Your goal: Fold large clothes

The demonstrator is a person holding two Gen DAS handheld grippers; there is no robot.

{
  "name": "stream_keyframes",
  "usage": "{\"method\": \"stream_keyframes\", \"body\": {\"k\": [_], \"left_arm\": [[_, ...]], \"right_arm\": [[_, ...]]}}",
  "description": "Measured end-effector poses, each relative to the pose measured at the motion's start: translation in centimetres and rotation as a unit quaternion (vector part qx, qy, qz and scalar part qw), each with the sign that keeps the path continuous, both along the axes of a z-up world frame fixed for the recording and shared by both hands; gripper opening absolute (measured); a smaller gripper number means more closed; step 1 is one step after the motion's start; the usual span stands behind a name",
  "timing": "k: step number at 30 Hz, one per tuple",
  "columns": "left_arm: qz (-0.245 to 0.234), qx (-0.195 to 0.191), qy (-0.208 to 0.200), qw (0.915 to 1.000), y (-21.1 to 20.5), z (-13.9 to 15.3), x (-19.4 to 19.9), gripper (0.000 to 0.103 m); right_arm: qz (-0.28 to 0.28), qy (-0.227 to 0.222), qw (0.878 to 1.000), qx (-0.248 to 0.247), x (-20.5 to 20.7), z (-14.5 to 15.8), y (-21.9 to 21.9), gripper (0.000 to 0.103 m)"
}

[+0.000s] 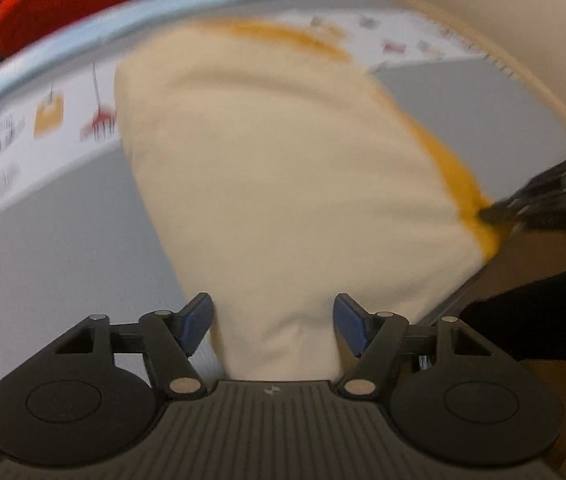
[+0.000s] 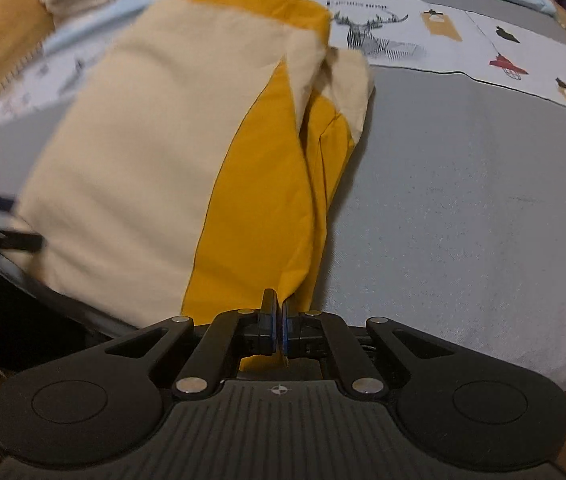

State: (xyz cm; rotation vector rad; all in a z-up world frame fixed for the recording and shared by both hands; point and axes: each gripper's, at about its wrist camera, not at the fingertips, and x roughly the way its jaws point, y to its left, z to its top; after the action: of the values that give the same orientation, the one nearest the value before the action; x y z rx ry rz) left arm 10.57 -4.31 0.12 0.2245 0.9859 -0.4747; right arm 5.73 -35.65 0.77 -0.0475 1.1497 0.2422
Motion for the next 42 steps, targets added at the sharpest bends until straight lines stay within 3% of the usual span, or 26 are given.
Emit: {"method": "stream_keyframes", "body": {"k": [2, 4, 6, 10, 12, 17, 20, 22, 24, 26, 28, 30, 33, 36, 38, 41, 42], "left_arm": [[0.010, -0.005, 0.000, 0.9999, 1.0, 0.1, 0.2, 0.071], [0.046, 0.001, 0.061, 0.9971, 2.2, -2.8, 1.0, 0.073], [0.072, -0.016, 0.110, 0.9911, 2.5, -4.1, 1.4, 0.072], [0.043, -0.005, 0.065, 0.9970, 2.0, -1.1, 0.7, 0.070], [0.055, -0.019, 0.049, 0.9971, 2.6, 0.9, 1.3, 0.067], [0.047, -0.043, -0.005, 0.9980, 2.1, 6.6, 5.4, 0.063], [0.008, -0.034, -0.010, 0.9993, 0.5, 7.7, 8.4, 0.056], [-0.034, -0.018, 0.016, 0.9991, -0.9, 6.2, 10.2, 0.053], [-0.066, 0.023, 0.045, 0.9965, -2.1, 2.8, 11.6, 0.054], [-0.067, 0.047, 0.066, 0.9944, -2.0, -1.1, 12.0, 0.057], [-0.059, 0.056, 0.079, 0.9935, -2.1, -1.4, 12.6, 0.057], [-0.047, 0.013, 0.060, 0.9970, -1.5, 0.9, 12.9, 0.058], [-0.025, -0.058, 0.040, 0.9972, 0.5, 3.9, 13.9, 0.059], [0.032, -0.082, 0.032, 0.9956, 2.7, 5.0, 15.4, 0.058], [0.067, -0.087, 0.024, 0.9937, 3.6, 5.2, 16.4, 0.057], [0.101, -0.106, 0.007, 0.9892, 4.4, 5.6, 17.3, 0.057], [0.112, -0.115, 0.006, 0.9870, 4.7, 5.7, 17.5, 0.057]], "right_arm": [[-0.001, 0.003, 1.000, -0.004, 0.1, -0.2, 0.2, 0.001], [0.006, 0.007, 1.000, -0.015, 0.1, -0.6, 0.5, 0.001], [0.011, 0.014, 1.000, -0.022, 0.2, -1.2, 0.9, 0.001], [0.010, 0.021, 0.999, -0.029, 0.7, -1.7, 1.2, 0.001], [0.011, 0.020, 0.999, -0.031, 0.7, -1.5, 1.3, 0.001], [0.015, 0.020, 0.999, -0.035, 0.8, -1.7, 1.6, 0.001], [0.015, 0.023, 0.999, -0.035, 0.9, -1.7, 1.5, 0.001], [0.014, 0.026, 0.999, -0.038, 0.9, -1.7, 1.5, 0.001], [0.010, 0.028, 0.999, -0.039, 1.0, -1.7, 1.6, 0.001], [0.008, 0.030, 0.999, -0.042, 1.1, -1.7, 1.9, 0.001], [0.009, 0.028, 0.998, -0.047, 1.3, -1.4, 2.2, 0.001], [0.013, 0.009, 0.998, -0.057, 1.3, -0.4, 2.6, 0.002], [0.017, -0.071, 0.994, -0.077, 1.2, 2.9, 2.8, 0.002], [0.007, -0.187, 0.980, -0.060, 1.4, 6.8, 2.5, 0.008], [-0.005, -0.242, 0.970, -0.032, 2.6, 8.3, 1.9, 0.011], [-0.040, -0.268, 0.962, 0.016, 5.9, 8.3, 0.8, 0.015], [-0.051, -0.261, 0.964, 0.026, 7.2, 7.8, 0.6, 0.022]]}}
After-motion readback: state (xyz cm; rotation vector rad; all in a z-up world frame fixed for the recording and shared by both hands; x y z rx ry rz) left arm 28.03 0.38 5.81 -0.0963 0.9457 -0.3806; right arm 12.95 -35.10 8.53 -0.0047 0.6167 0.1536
